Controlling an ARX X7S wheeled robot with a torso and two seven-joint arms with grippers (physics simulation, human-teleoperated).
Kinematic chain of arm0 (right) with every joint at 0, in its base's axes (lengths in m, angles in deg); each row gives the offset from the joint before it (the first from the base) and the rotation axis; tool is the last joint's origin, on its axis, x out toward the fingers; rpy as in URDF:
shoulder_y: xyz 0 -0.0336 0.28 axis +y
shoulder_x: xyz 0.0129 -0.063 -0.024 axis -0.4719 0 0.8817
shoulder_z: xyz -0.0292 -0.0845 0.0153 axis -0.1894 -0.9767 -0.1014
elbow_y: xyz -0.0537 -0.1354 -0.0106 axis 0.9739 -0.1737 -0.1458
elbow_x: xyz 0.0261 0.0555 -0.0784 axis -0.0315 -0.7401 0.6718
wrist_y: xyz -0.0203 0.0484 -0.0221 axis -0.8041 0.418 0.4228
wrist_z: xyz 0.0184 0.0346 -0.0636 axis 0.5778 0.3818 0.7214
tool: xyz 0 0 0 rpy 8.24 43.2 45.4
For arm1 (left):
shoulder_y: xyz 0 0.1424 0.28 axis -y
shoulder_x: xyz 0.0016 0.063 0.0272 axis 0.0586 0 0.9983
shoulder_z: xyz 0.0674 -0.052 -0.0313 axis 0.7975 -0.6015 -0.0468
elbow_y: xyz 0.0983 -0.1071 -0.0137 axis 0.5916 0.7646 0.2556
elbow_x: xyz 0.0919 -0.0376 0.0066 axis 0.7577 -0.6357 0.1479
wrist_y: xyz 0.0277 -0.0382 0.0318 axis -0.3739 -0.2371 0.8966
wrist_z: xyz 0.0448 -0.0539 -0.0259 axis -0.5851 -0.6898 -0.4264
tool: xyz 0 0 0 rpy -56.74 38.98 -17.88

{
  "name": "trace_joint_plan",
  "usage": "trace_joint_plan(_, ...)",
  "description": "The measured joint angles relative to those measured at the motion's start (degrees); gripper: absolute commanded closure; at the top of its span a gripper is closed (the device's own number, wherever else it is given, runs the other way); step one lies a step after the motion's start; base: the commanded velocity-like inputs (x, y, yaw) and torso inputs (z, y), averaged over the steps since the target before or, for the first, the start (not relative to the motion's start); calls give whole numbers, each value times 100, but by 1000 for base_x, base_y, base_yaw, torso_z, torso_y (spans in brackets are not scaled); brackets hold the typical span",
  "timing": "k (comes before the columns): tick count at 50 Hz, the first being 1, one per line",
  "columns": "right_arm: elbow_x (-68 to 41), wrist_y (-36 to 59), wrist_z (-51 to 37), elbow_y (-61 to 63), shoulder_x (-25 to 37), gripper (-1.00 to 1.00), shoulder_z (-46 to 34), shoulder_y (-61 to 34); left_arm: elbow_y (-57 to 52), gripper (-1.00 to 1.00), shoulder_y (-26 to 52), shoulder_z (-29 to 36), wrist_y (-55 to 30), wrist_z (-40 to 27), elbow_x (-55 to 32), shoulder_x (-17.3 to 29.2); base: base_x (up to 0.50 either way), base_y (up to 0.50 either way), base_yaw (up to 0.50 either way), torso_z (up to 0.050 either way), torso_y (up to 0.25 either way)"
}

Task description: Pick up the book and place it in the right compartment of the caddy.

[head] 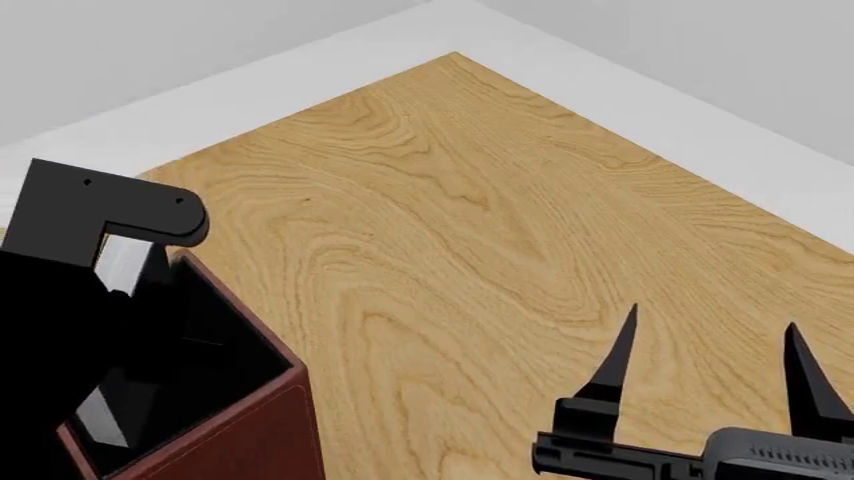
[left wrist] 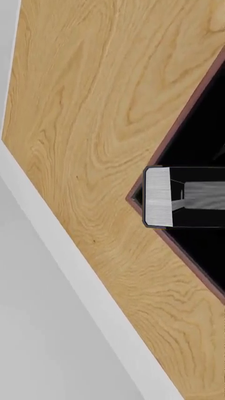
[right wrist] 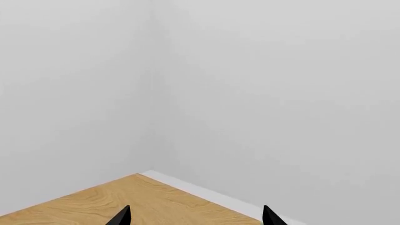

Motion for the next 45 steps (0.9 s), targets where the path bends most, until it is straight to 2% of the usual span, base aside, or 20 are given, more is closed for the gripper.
trace_joint_plan(45,-32,-34,-44,-44,39,-100,-51,-17,695,100,-584,224,329,566,635,-147,0,0,0,0,1)
